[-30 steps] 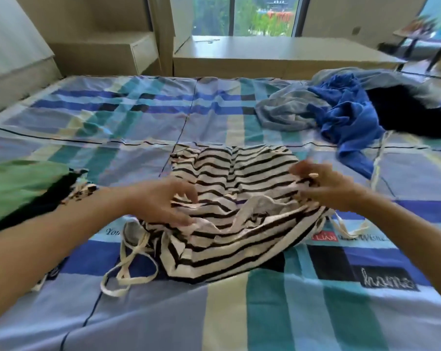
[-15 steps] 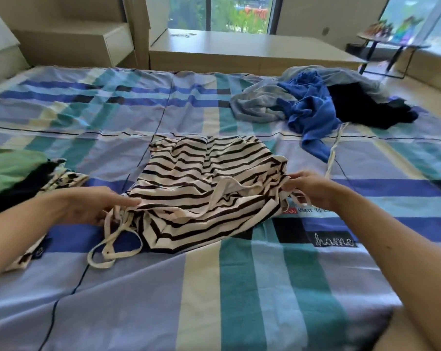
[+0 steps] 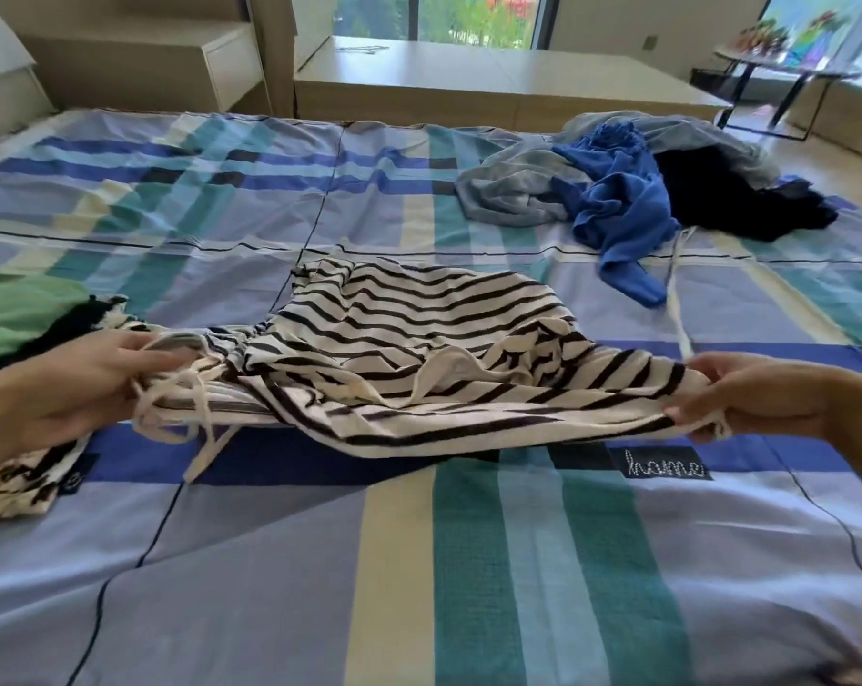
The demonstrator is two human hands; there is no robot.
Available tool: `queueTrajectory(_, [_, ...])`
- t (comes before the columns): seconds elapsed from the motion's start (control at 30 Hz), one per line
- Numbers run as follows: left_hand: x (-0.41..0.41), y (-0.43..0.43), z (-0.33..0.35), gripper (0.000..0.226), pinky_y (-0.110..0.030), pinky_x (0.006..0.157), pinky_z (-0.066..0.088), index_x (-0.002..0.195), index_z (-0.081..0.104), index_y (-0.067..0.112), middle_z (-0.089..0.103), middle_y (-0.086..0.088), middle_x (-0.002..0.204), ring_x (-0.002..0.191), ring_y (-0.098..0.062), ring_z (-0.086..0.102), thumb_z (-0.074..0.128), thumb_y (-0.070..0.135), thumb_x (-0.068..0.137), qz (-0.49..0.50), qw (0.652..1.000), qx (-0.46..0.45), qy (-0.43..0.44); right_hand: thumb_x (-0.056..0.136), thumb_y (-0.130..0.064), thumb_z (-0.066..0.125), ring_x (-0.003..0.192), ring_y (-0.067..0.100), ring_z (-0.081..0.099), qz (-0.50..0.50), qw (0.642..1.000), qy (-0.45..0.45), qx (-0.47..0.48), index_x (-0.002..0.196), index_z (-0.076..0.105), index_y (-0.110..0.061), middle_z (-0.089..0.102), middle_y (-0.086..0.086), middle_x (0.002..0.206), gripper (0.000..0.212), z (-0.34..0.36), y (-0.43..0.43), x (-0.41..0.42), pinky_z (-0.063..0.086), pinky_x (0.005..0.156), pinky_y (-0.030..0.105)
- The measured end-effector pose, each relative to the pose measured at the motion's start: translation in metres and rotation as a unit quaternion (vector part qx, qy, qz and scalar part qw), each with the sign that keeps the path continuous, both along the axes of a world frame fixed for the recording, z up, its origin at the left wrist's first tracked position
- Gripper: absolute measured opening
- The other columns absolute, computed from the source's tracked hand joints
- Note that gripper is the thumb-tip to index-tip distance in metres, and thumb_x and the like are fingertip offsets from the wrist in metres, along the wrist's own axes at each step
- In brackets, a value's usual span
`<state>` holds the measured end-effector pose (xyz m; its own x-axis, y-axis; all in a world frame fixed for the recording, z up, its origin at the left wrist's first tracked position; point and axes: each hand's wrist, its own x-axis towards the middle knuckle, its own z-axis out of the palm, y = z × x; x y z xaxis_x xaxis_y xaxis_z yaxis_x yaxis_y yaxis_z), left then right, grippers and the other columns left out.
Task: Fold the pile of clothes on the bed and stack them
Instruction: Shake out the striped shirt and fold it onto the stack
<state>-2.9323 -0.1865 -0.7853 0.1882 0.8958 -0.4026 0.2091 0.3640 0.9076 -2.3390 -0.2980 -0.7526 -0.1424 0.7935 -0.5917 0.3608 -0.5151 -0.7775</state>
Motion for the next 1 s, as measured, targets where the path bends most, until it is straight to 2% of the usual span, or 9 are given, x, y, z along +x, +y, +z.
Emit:
queueTrajectory(0.13, [-0.014,-0.018,-0.004,0.031,-0.019,0.062,0.056,0.101,0.078,0.024,0.077,-0.008,0.101,0.083,-0.022,0.070,0.081,0.039,0.074,-0.099,0.976,0.003,0.194,0.084,-0.053,0.071,0.080,0.031,0.065,0.103,0.982,-0.116,-0.109,0.107,0.067,0.006,0.074,0.025,0.096,0.064,-0.003,-0.010,-0.013,0.055,0.073,0.040])
queueTrajectory(0.27, [-0.011,-0.027,-0.020,0.075,-0.040,0.070,0.056,0.098,0.075,0.021,0.074,-0.014,0.091,0.076,-0.030,0.069,0.074,0.083,0.055,-0.129,0.928,-0.019,0.350,0.071,-0.064,0.075,0.051,0.014,0.042,0.018,0.984,-0.171,-0.054,0.103,0.066,0.002,0.050,0.005,0.067,0.074,-0.024,0.011,-0.028,0.036,0.046,0.023])
queueTrajectory(0.4, [0.017,-0.031,-0.020,0.052,-0.026,0.043,0.039,0.107,0.061,0.013,0.058,-0.006,0.060,0.047,-0.017,0.051,0.082,0.049,0.076,-0.132,0.895,-0.008,0.425,0.079,-0.030,0.084,0.049,0.010,0.058,0.051,0.980,-0.191,-0.020,0.113,0.067,-0.016,0.067,-0.001,0.069,0.040,-0.028,0.022,-0.046,0.044,0.043,0.021])
queueTrajectory(0.53, [0.025,-0.031,-0.002,0.054,-0.025,0.071,0.044,0.120,0.056,0.014,0.066,-0.001,0.101,0.084,-0.016,0.060,0.079,0.041,0.078,-0.220,0.780,0.018,0.585,0.053,-0.040,0.081,0.082,0.023,0.075,0.151,0.924,-0.348,-0.055,0.116,0.068,-0.024,0.077,0.006,0.093,0.066,-0.026,0.032,-0.037,0.062,0.076,0.041])
queueTrajectory(0.6, [0.019,-0.027,0.012,0.065,-0.025,0.083,0.043,0.126,0.051,0.023,0.063,0.001,0.116,0.099,-0.016,0.059,0.081,0.050,0.075,-0.234,0.766,-0.012,0.599,0.066,-0.030,0.086,0.073,0.022,0.072,0.147,0.900,-0.410,-0.034,0.118,0.062,-0.018,0.074,0.009,0.088,0.058,-0.019,0.036,-0.033,0.057,0.070,0.034])
queueTrajectory(0.7, [0.021,-0.022,0.027,0.114,-0.031,0.108,0.038,0.149,0.034,0.029,0.048,0.000,0.143,0.126,-0.016,0.050,0.070,0.081,0.054,-0.254,0.792,0.081,0.548,0.071,-0.022,0.089,0.088,0.020,0.063,0.098,0.873,-0.446,0.174,0.124,0.056,-0.017,0.067,0.007,0.101,0.062,-0.005,0.040,-0.041,0.048,0.084,0.035])
queueTrajectory(0.8, [0.044,-0.021,0.024,0.087,-0.033,0.113,0.033,0.145,0.039,0.035,0.042,0.008,0.148,0.133,-0.010,0.041,0.070,0.067,0.070,-0.255,0.820,0.259,0.443,0.069,-0.027,0.090,0.120,0.012,0.045,0.183,0.855,-0.373,0.310,0.142,0.043,-0.030,0.043,-0.005,0.138,0.087,-0.002,0.036,-0.068,0.037,0.103,0.032])
queueTrajectory(0.9, [0.078,-0.021,0.002,0.077,-0.031,0.115,0.031,0.145,0.040,0.033,0.039,0.009,0.146,0.135,-0.012,0.038,0.072,0.046,0.076,-0.325,0.770,0.328,0.440,0.068,-0.039,0.088,0.141,0.010,0.025,0.305,0.806,-0.414,0.292,0.154,0.024,-0.040,0.020,-0.016,0.154,0.107,-0.021,0.037,-0.093,0.023,0.119,0.036])
queueTrajectory(1.0, [0.094,-0.012,-0.025,0.081,-0.033,0.112,0.035,0.148,0.037,0.031,0.041,0.008,0.145,0.134,-0.016,0.041,0.069,0.034,0.075,-0.359,0.701,0.348,0.508,0.078,-0.039,0.079,0.142,0.015,0.033,0.307,0.754,-0.463,0.351,0.149,0.036,-0.035,0.033,-0.010,0.153,0.083,-0.043,0.047,-0.106,0.026,0.117,0.033])
